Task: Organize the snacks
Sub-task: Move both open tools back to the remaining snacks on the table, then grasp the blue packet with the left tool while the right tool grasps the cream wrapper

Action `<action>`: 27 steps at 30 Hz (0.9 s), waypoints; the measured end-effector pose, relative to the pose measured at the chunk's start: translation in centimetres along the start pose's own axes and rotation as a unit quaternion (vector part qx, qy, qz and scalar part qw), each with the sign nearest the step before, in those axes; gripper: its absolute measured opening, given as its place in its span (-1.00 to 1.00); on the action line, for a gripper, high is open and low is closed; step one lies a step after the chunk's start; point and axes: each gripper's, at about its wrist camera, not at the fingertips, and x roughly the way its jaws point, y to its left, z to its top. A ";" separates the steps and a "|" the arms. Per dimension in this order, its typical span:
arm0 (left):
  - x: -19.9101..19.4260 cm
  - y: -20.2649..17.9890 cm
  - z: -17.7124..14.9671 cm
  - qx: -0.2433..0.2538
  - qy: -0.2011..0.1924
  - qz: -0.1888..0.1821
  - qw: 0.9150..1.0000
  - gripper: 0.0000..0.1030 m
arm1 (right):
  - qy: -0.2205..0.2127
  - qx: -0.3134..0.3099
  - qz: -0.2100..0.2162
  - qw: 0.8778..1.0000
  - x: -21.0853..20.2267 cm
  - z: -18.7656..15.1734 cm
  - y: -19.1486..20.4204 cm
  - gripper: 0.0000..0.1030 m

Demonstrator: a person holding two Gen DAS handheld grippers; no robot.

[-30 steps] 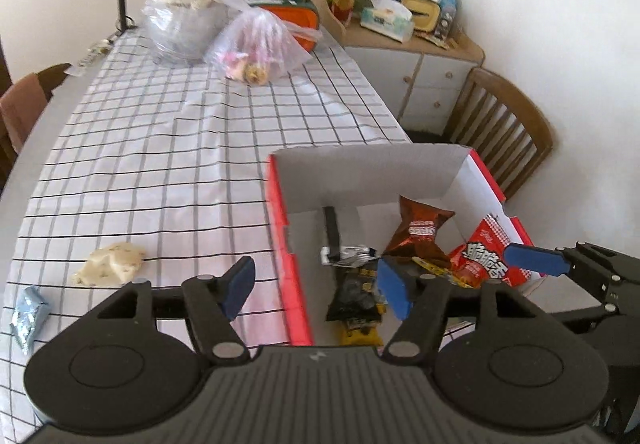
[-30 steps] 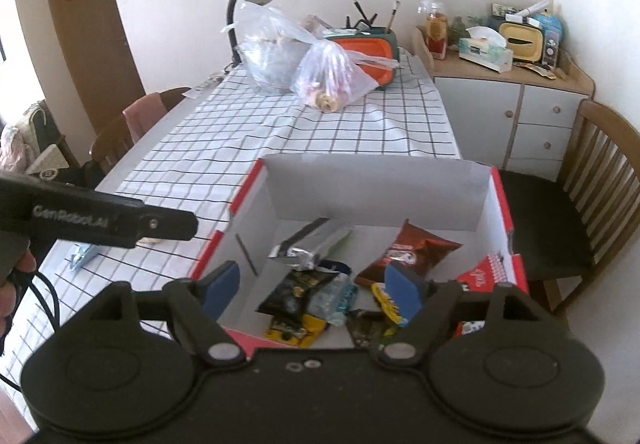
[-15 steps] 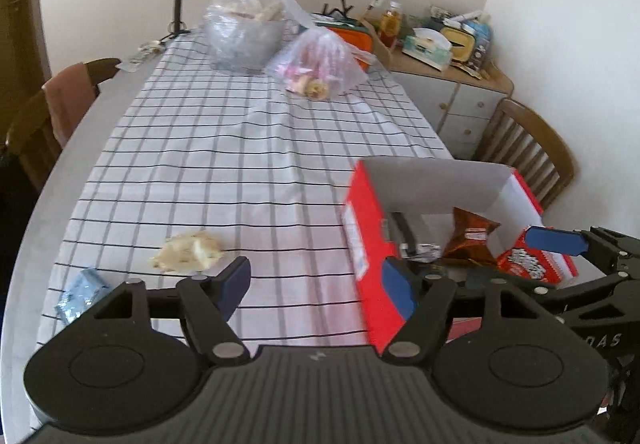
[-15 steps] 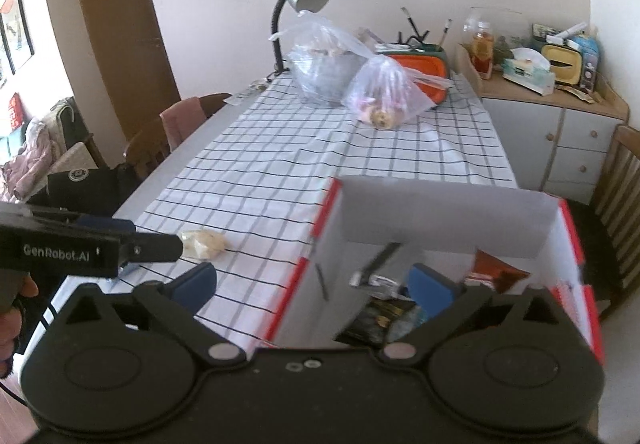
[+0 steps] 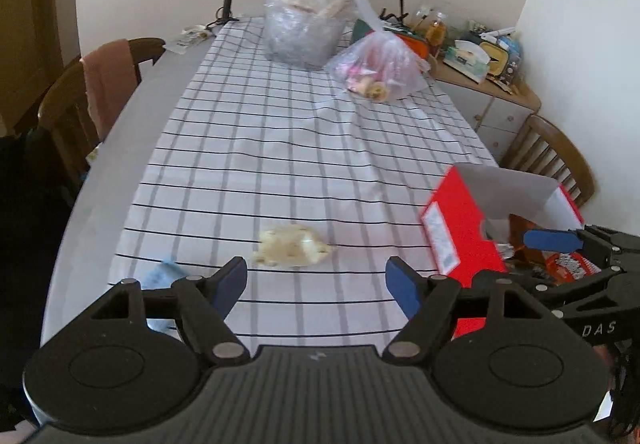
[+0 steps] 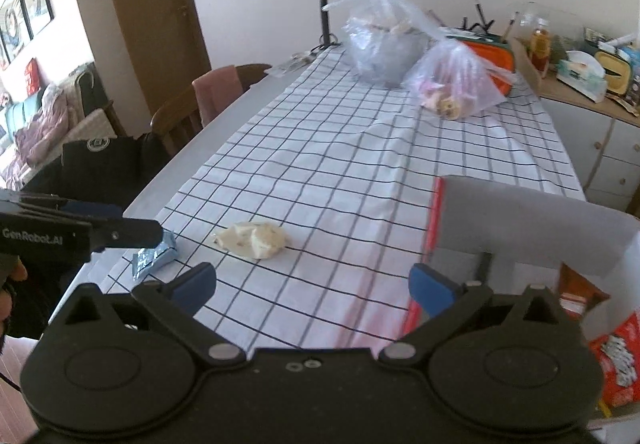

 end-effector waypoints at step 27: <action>8.4 13.6 -1.3 0.076 0.100 -0.015 0.992 0.47 | 0.040 -0.032 -0.048 0.998 14.8 2.1 9.2 1.00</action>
